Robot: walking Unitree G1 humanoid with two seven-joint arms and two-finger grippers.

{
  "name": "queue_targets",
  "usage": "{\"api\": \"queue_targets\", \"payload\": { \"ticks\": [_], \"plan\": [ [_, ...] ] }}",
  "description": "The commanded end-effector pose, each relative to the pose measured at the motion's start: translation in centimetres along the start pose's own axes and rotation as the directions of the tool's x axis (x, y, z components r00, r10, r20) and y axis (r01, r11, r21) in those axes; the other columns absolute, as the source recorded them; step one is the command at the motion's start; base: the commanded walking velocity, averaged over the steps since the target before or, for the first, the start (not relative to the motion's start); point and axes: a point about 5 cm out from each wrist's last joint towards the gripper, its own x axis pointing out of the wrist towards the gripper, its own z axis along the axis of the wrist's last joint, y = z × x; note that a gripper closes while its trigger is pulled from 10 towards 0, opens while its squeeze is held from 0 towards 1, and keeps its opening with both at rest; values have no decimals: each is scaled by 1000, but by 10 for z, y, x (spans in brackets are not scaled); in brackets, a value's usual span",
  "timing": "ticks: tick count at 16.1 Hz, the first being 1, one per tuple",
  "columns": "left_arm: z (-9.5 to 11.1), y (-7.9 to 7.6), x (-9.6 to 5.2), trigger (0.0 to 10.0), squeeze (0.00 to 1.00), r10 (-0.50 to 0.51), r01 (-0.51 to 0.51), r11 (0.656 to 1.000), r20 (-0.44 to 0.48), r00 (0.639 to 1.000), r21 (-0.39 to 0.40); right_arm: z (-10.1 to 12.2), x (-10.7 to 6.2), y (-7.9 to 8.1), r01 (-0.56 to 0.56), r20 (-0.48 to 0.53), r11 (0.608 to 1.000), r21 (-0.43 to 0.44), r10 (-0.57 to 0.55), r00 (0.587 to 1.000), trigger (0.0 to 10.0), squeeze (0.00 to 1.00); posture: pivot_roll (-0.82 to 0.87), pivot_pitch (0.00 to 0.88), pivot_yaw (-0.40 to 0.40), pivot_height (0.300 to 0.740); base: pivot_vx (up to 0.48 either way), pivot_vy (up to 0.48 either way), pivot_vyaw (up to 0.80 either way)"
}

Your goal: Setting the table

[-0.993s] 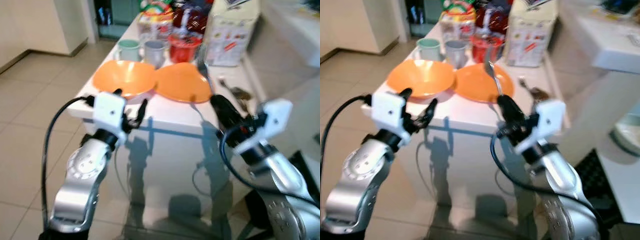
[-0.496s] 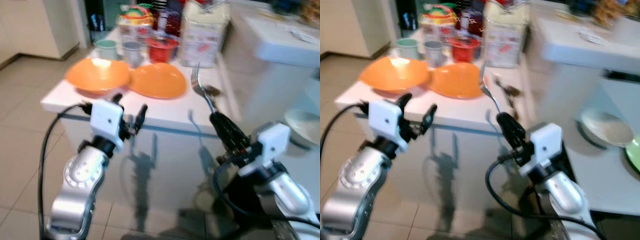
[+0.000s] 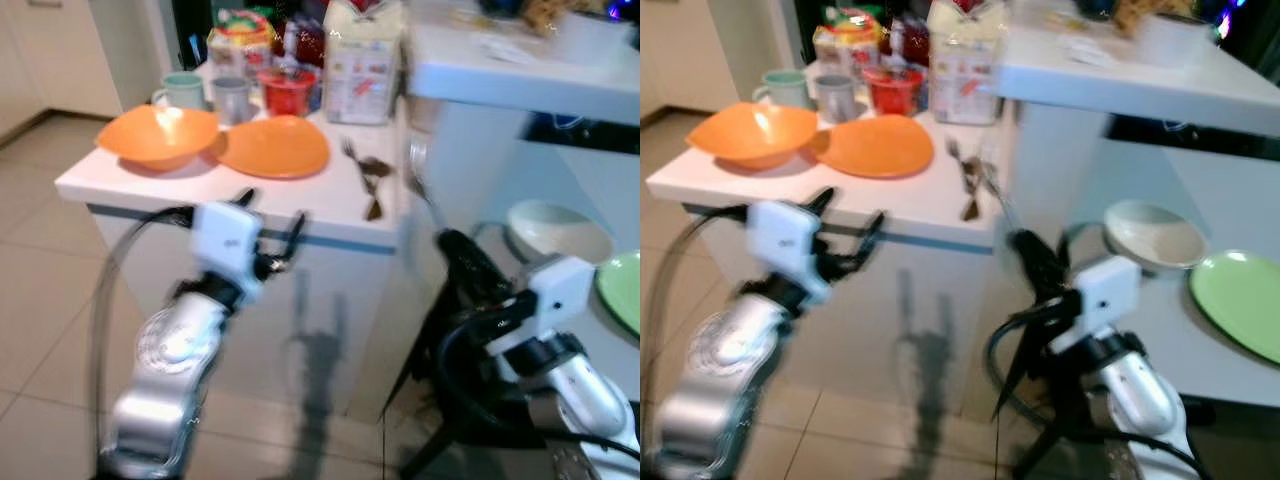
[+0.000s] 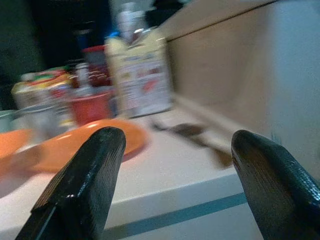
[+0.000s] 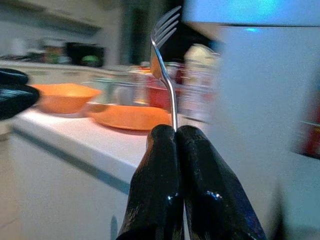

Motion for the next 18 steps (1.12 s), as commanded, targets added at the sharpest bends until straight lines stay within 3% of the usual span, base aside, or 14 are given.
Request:
{"api": "queue_targets", "payload": {
  "ticks": [1,5,8,12,15,18],
  "plan": [
    [1,5,2,10000,0,8,-9,1000,8,1000,22,3,2,-1,29,20,1000,-3,-29,999,10000,0,-16,0,-30,740,0,-375,0],
    [1,-2,16,10000,0,-29,29,998,8,1000,56,-2,7,-9,157,13,987,36,-157,987,10000,0,-22,0,-12,740,0,-376,0],
    [-5,6,23,10000,0,8,-7,998,-21,1000,67,-4,15,-11,206,-2,977,61,-207,978,10000,0,-51,0,-10,740,0,-375,0],
    [-10,8,21,10000,0,42,-39,995,-36,998,95,-11,16,-17,249,-27,965,77,-247,969,10000,0,-29,0,-31,740,0,-374,0],
    [-8,10,34,10000,0,66,-64,993,-19,998,102,-23,26,-26,306,-127,948,84,-294,947,10000,0,-51,0,-34,740,0,-366,0],
    [-10,4,32,10000,0,52,-50,991,-19,998,123,-27,25,-29,343,-159,934,99,-325,932,10000,0,-15,0,-49,740,0,-368,0]
  ]
}}
